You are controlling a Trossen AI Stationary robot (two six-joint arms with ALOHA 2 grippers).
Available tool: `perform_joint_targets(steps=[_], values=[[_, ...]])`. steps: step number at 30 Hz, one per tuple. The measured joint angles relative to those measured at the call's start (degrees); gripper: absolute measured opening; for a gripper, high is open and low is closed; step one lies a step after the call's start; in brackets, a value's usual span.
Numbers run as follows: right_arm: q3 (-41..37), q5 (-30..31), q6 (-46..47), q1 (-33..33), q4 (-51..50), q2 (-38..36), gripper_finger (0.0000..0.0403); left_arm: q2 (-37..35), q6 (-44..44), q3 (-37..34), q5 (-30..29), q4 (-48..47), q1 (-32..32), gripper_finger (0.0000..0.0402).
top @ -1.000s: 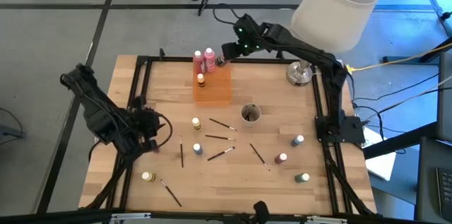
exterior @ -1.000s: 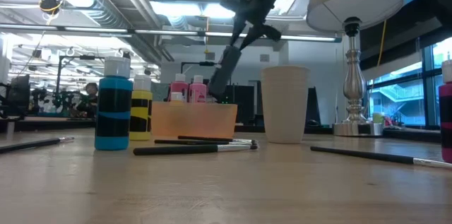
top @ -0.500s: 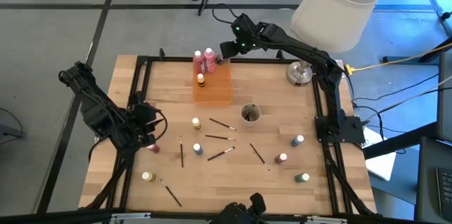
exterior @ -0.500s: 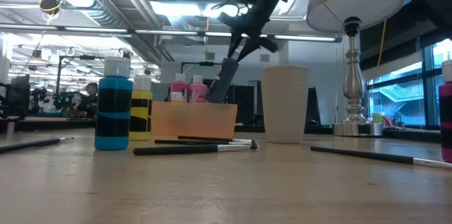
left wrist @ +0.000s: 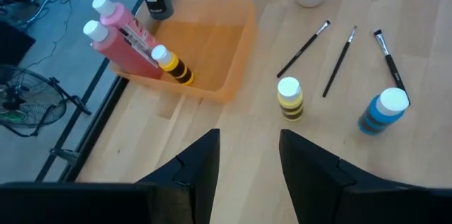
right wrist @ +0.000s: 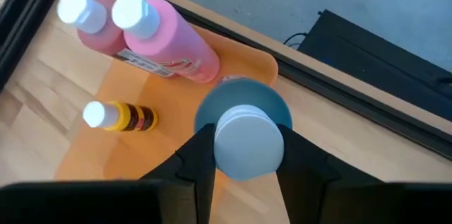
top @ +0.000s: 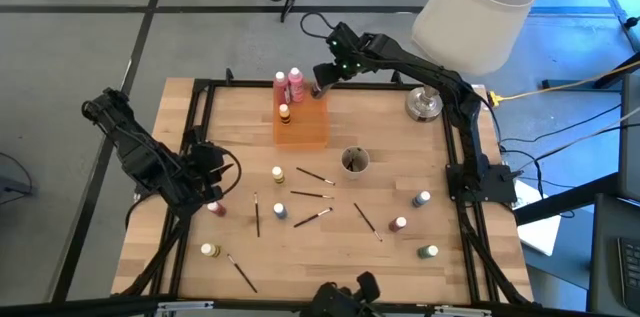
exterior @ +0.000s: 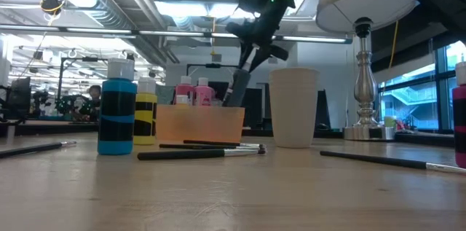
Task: Pick & Place Paint Supplies
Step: Put the large black paint bottle into the orange bin
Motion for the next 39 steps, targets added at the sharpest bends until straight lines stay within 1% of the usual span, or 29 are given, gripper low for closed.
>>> perform_joint_targets(steps=[20, 25, 32, 39], values=[[0.0, 2.9, -0.4, 0.1, -9.0, 0.0, 0.0121, 0.0, -1.2, 0.0, 0.2, 0.4, 0.0, 0.0143], [0.0, 5.1, -0.4, 0.0, -8.8, 0.0, 0.0121, 0.0, -1.1, 0.0, 0.2, 0.4, 0.0, 0.0143], [0.0, 5.2, -0.6, -0.1, -5.2, -0.1, 0.0121, 0.0, -1.0, 0.0, 0.2, 0.3, 0.0, 0.0143], [0.0, 5.5, -1.5, -0.7, -5.0, 0.2, 0.0121, 0.0, -0.5, 0.0, 0.2, 0.0, 0.0, 0.0143]])
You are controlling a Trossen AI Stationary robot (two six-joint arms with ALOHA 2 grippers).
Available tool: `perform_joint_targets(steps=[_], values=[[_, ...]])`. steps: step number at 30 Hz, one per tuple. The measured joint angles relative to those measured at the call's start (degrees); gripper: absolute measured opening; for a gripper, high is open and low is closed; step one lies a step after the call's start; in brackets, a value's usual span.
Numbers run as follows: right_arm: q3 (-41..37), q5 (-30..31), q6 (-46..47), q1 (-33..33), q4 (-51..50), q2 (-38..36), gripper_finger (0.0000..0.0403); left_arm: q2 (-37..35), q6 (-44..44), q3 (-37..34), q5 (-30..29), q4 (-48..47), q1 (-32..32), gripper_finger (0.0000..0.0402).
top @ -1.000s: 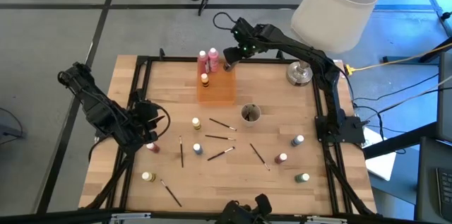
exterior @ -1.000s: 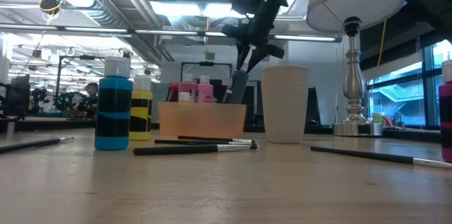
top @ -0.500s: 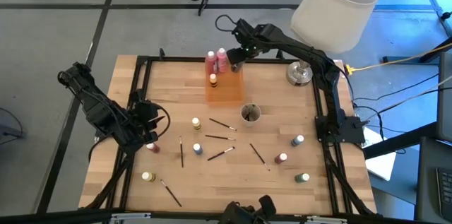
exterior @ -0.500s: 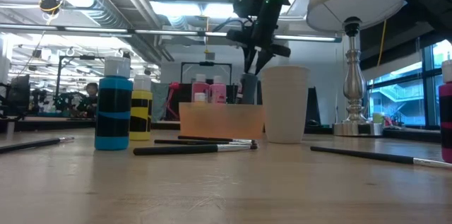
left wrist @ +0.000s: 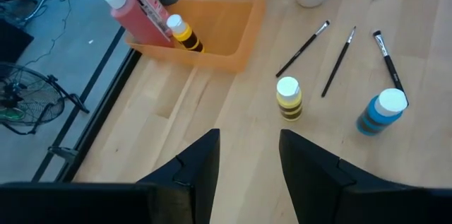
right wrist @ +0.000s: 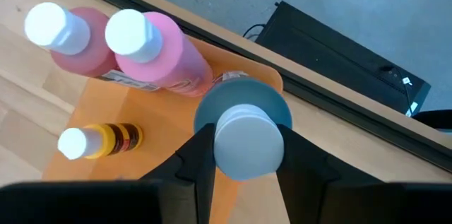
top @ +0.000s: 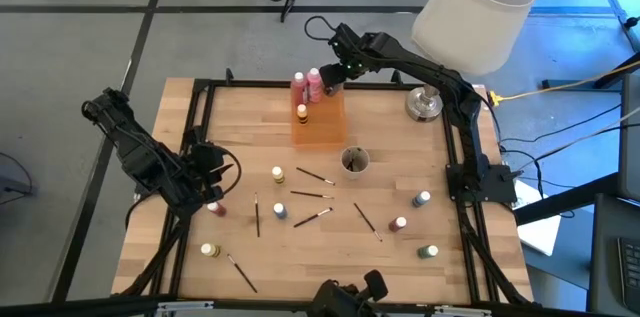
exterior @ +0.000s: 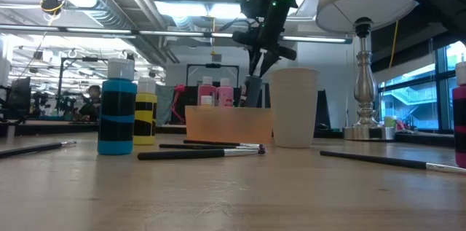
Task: Pick & Place Paint Supplies
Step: Put the large black paint bottle into the orange bin
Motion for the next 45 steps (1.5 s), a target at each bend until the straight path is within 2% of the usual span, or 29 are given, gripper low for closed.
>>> perform_joint_targets(steps=[18, 45], values=[[0.0, 0.0, -0.4, -0.1, 0.7, 2.9, 0.0121, 0.0, 0.5, 0.0, 0.0, 0.0, 0.0, 0.0143], [0.0, 1.3, -2.6, -0.4, 0.5, 2.9, 0.0121, 0.0, 1.0, 0.0, 1.0, 0.0, 0.0, 0.0143]])
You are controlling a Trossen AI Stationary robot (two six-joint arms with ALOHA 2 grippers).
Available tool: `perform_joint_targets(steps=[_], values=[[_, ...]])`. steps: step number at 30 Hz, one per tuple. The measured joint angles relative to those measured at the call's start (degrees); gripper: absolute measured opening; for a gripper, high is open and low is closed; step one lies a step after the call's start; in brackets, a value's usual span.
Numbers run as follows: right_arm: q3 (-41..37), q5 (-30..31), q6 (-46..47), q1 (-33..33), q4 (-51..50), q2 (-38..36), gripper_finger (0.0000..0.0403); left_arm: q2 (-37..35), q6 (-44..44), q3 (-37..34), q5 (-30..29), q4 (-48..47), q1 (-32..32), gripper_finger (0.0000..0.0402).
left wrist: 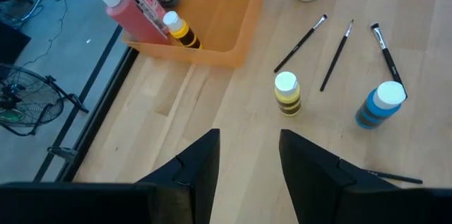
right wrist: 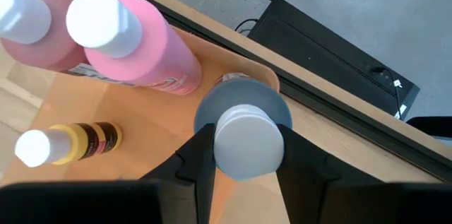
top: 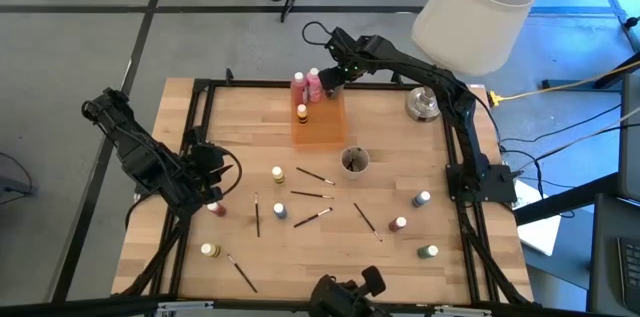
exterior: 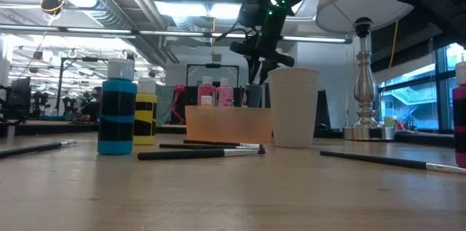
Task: Pick & Place Paint Supplies
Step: Put the large black paint bottle into the orange bin
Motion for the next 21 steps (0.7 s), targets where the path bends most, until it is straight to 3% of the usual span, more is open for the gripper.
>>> perform_joint_targets(steps=[14, 21], values=[[0.0, -1.5, -0.6, 0.0, 0.3, 0.7, 0.0122, 0.0, 0.0, 0.0, 0.5, 0.0, 0.0, 0.0143], [0.3, -1.2, -0.6, 0.1, 2.4, 2.0, 0.016, -0.2, 0.0, 0.0, 1.1, 0.0, -0.1, 0.0143]])
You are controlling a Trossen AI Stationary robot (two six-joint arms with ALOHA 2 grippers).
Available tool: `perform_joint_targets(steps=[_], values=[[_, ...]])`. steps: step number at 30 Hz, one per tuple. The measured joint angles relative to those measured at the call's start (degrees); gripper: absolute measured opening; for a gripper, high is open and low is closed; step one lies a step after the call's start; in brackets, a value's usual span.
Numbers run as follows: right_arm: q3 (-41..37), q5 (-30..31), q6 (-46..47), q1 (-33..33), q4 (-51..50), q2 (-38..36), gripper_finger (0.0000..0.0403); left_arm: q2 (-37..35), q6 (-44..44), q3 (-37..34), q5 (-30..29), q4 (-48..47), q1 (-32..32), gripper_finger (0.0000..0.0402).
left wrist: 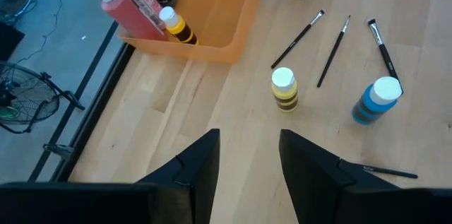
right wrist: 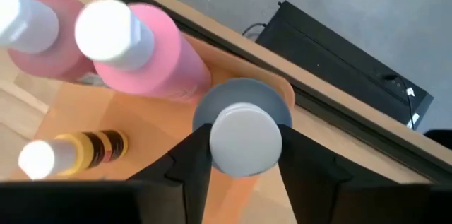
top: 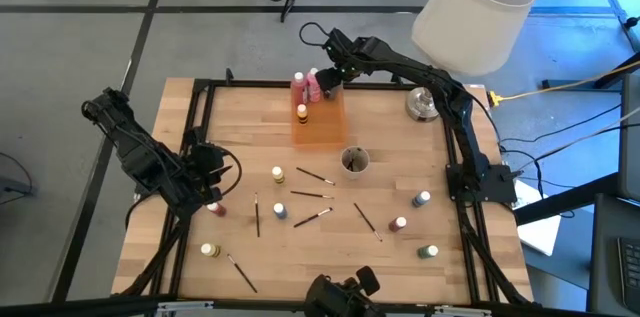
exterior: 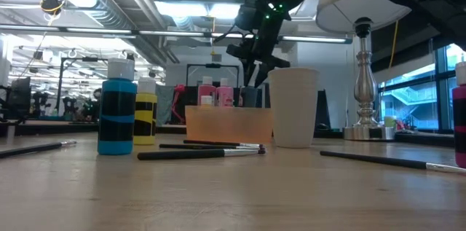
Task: Pick & Place Paint Supplies
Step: Put the large black paint bottle into the orange bin, then put the black paint brush into the light brown cup
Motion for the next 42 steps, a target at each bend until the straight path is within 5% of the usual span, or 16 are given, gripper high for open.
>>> perform_joint_targets(steps=[9, 20, 37, 42], values=[[0.0, -3.2, 0.1, 0.3, 1.9, 0.2, 0.0154, -0.9, 0.0, 0.0, 0.9, 0.0, -0.1, 0.0143], [0.9, -3.6, 1.3, 0.7, 0.8, 0.4, 0.0205, -1.0, 0.0, 0.0, 2.7, 0.0, -0.1, 0.0143], [14.3, 1.7, 2.4, 2.1, -1.4, 0.5, 0.0234, -1.0, -4.3, 0.0, 4.3, 0.0, -3.0, 0.0143], [15.3, -6.3, 4.4, 3.6, 3.2, -2.5, 0.0234, -1.0, -6.1, 0.0, 4.4, 0.0, -4.3, 0.0143]])
